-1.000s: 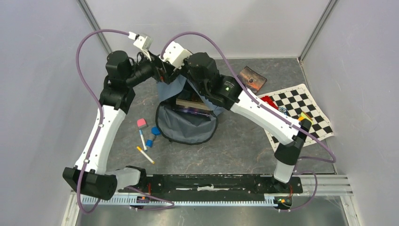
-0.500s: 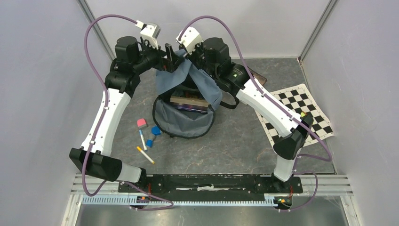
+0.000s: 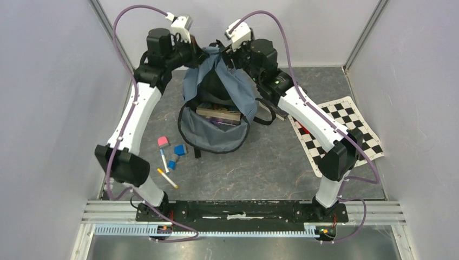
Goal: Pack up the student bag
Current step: Adjust the student bag at the center of the board.
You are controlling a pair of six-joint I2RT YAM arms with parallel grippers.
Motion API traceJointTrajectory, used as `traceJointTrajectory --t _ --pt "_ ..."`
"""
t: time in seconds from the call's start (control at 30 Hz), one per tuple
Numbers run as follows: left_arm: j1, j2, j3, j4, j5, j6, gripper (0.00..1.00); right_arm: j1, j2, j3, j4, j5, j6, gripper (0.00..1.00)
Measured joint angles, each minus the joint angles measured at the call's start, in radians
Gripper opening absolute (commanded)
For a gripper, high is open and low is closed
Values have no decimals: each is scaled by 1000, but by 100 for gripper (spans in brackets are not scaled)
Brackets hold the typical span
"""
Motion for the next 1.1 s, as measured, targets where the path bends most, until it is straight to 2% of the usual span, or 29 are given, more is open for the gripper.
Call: traceJointTrajectory --t 0.07,0.13,0.27,0.47,0.53,0.7,0.87,1.1 --pt "0 72 105 -41 -40 -34 2 -34 -14 -42 60 -2 30 91" --pt "-2 147 208 -82 -93 -75 2 -61 -26 -77 105 2 53 95" --pt "6 253 343 -131 -245 -146 2 -98 -48 -127 143 43 61 98" --pt "106 377 523 -194 -449 -208 2 -187 -67 -194 86 146 100 98" --pt "135 393 541 -196 -497 -221 2 -208 -67 -215 70 171 124 98" --pt "175 378 510 -179 -562 -229 2 -240 -61 -239 6 236 195 98" --pt "178 256 307 -95 -602 -256 7 -286 -10 -257 -45 272 311 98" --pt "177 111 83 7 -548 -278 8 -332 196 -248 -104 332 361 98"
